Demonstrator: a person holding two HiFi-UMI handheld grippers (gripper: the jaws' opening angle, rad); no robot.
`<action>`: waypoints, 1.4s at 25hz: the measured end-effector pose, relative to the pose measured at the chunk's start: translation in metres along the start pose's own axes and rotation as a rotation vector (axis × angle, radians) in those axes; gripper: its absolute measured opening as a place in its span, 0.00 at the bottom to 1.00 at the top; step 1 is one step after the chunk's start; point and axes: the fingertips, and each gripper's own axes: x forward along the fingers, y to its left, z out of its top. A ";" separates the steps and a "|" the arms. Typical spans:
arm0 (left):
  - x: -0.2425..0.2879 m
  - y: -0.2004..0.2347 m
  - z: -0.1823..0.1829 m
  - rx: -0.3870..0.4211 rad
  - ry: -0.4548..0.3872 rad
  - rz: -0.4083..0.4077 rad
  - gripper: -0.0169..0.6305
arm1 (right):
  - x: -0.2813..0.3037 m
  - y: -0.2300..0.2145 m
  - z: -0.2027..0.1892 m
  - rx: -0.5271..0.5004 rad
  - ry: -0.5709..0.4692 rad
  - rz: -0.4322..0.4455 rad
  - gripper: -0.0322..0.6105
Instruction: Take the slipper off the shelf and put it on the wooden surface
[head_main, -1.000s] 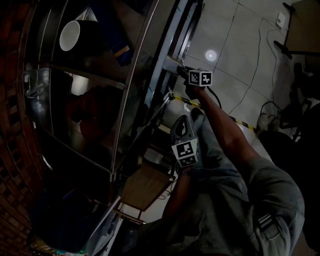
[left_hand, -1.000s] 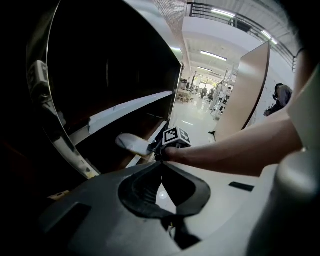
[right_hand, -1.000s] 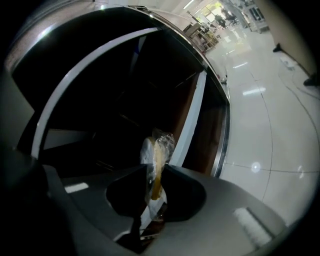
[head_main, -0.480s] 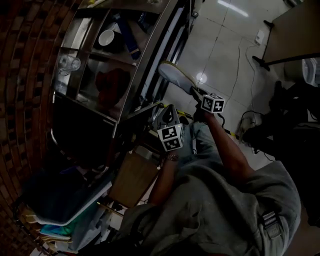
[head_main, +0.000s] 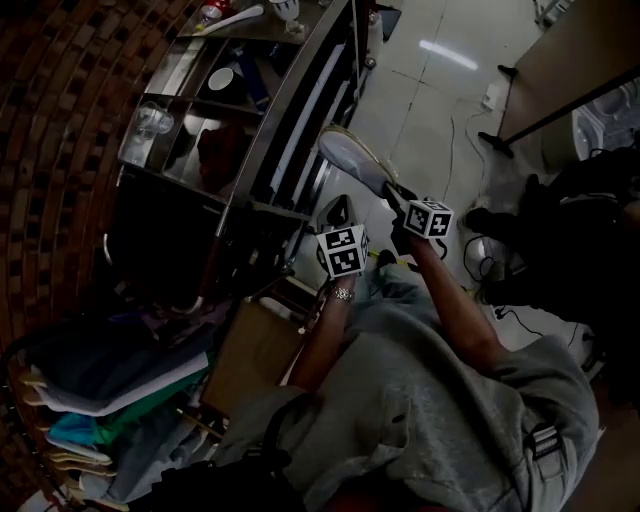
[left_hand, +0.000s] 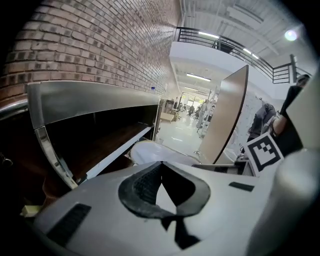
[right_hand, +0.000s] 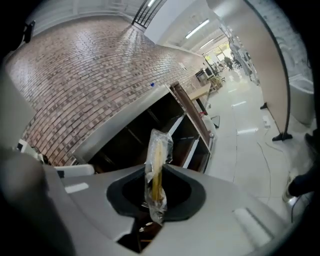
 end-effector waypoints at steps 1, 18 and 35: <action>-0.006 -0.006 -0.003 -0.007 -0.001 0.001 0.03 | -0.010 0.006 -0.001 -0.005 -0.003 0.016 0.13; -0.258 -0.132 -0.199 -0.188 -0.029 0.348 0.03 | -0.270 0.104 -0.171 -0.266 0.215 0.400 0.13; -0.534 -0.041 -0.342 -0.472 -0.186 0.790 0.03 | -0.355 0.321 -0.419 -0.596 0.492 0.728 0.13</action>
